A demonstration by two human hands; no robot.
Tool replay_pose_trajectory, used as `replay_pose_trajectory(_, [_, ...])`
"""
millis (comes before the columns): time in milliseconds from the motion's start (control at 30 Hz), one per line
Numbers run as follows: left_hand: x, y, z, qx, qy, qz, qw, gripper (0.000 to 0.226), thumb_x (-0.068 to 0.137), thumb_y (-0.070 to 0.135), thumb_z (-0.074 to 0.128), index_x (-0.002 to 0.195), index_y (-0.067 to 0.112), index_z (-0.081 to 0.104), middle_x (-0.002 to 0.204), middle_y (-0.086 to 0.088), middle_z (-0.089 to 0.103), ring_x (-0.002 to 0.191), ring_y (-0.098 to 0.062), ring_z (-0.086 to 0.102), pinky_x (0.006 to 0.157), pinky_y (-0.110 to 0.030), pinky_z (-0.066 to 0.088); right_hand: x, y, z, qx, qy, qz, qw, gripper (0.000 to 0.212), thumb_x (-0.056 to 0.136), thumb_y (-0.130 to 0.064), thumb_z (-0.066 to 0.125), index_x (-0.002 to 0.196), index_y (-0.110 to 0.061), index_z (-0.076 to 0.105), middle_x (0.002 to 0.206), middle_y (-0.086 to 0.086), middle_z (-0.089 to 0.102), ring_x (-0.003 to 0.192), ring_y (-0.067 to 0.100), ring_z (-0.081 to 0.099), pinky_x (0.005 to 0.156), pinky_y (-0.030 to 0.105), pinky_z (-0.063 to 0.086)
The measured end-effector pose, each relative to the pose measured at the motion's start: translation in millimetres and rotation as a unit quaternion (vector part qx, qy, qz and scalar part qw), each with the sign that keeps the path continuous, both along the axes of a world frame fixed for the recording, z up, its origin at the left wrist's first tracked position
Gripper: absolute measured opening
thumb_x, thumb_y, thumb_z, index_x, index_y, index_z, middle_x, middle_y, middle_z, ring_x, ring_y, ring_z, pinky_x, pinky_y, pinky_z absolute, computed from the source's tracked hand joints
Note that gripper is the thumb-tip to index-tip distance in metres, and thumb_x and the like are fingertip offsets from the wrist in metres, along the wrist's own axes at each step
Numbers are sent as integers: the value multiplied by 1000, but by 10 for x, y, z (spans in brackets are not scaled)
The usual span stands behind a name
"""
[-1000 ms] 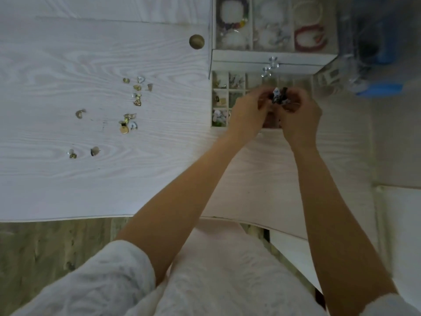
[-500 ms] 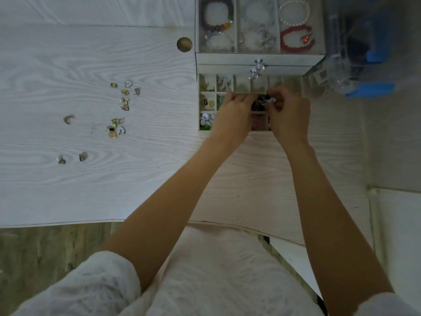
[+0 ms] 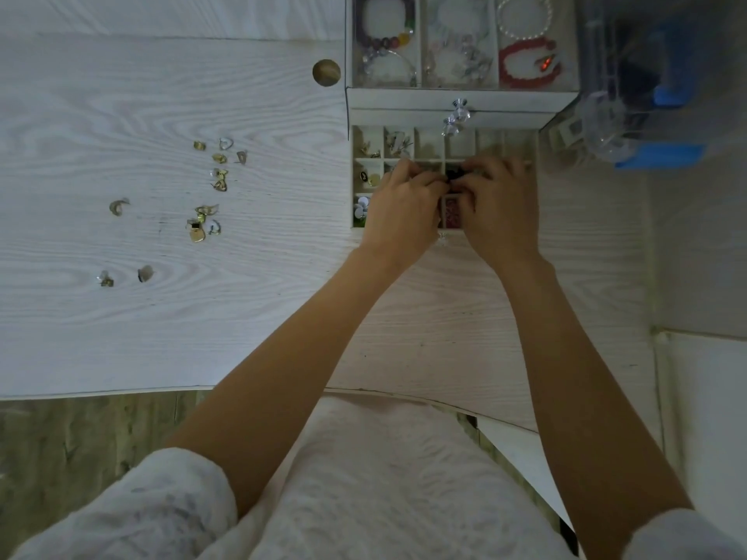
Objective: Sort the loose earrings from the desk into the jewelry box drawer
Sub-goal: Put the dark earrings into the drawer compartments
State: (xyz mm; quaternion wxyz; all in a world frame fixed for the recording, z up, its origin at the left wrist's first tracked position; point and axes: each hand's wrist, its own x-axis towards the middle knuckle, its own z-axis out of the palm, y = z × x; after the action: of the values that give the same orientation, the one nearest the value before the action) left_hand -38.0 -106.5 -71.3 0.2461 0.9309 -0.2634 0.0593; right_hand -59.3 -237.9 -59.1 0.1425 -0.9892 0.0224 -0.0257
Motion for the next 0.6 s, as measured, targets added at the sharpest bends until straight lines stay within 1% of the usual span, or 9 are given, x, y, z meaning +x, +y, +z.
replay_pose_trajectory(67, [-2, 3, 14, 0, -9, 1, 1000, 22, 70, 2, 69, 88, 14, 74, 89, 2, 74, 84, -25, 60, 72, -31, 49, -25, -1, 20, 1, -29, -12, 1000, 36, 85, -18, 39, 104, -11, 68, 111, 6, 63, 103, 32, 50, 87, 39, 37])
replay_pose_trajectory(133, [-4, 13, 11, 0, -9, -4, 1000, 23, 70, 4, 70, 90, 14, 74, 91, 2, 74, 86, -26, 60, 72, -32, 49, -61, 2, 15, -11, -42, -30, 999, 32, 86, -17, 42, 107, -12, 66, 106, 5, 65, 100, 30, 50, 86, 39, 37])
replay_pose_trajectory(200, [-8, 27, -2, 11, -7, -6, 1000, 23, 70, 6, 70, 90, 15, 74, 92, 3, 74, 86, -25, 61, 71, -32, 48, -81, 16, -24, -25, -21, -26, 999, 30, 86, -16, 43, 105, -12, 66, 104, 5, 67, 99, 31, 49, 86, 39, 36])
replay_pose_trajectory(300, [-40, 46, 2, 19, -2, -10, 1000, 23, 73, 7, 67, 94, 16, 73, 94, 3, 73, 89, -25, 60, 72, -32, 45, -106, 6, -34, -26, -7, -12, 1000, 35, 86, -19, 39, 107, -11, 66, 107, 5, 67, 100, 32, 47, 87, 39, 35])
replay_pose_trajectory(367, [-63, 84, 57, -20, 11, -29, 999, 25, 76, 5, 61, 97, 14, 72, 97, 1, 73, 91, -26, 59, 77, -34, 44, -134, -4, 53, -25, -31, -23, 999, 34, 86, -19, 39, 105, -11, 66, 106, 4, 67, 102, 31, 47, 86, 34, 31])
replay_pose_trajectory(433, [-134, 246, 174, -71, 13, -56, 996, 28, 79, 3, 57, 102, 12, 70, 100, -1, 71, 90, -24, 58, 81, -29, 43, -193, 70, 166, 0, -74, -19, 997, 28, 88, -16, 43, 101, -10, 67, 102, 5, 68, 101, 30, 49, 85, 30, 32])
replay_pose_trajectory(467, [-187, 355, 235, -99, 10, -66, 993, 28, 81, 2, 55, 104, 12, 68, 100, -2, 71, 89, -23, 57, 81, -27, 43, -236, 133, 230, 14, -92, -5, 996, 25, 88, -14, 45, 99, -10, 67, 99, 6, 67, 99, 30, 51, 84, 29, 33])
replay_pose_trajectory(533, [-338, 670, 350, -143, -1, -53, 988, 26, 86, 3, 54, 106, 11, 67, 96, -2, 71, 85, -20, 57, 76, -26, 43, -317, 350, 304, 41, -102, 46, 993, 22, 89, -12, 46, 95, -9, 66, 96, 8, 66, 94, 31, 53, 84, 29, 33])
replay_pose_trajectory(600, [-496, 1069, 398, -162, -15, -1, 987, 22, 89, 5, 53, 104, 11, 67, 91, 0, 71, 82, -19, 60, 73, -28, 45, -346, 650, 292, 63, -93, 102, 988, 20, 88, -8, 47, 94, -7, 66, 96, 9, 65, 92, 29, 53, 84, 28, 34])
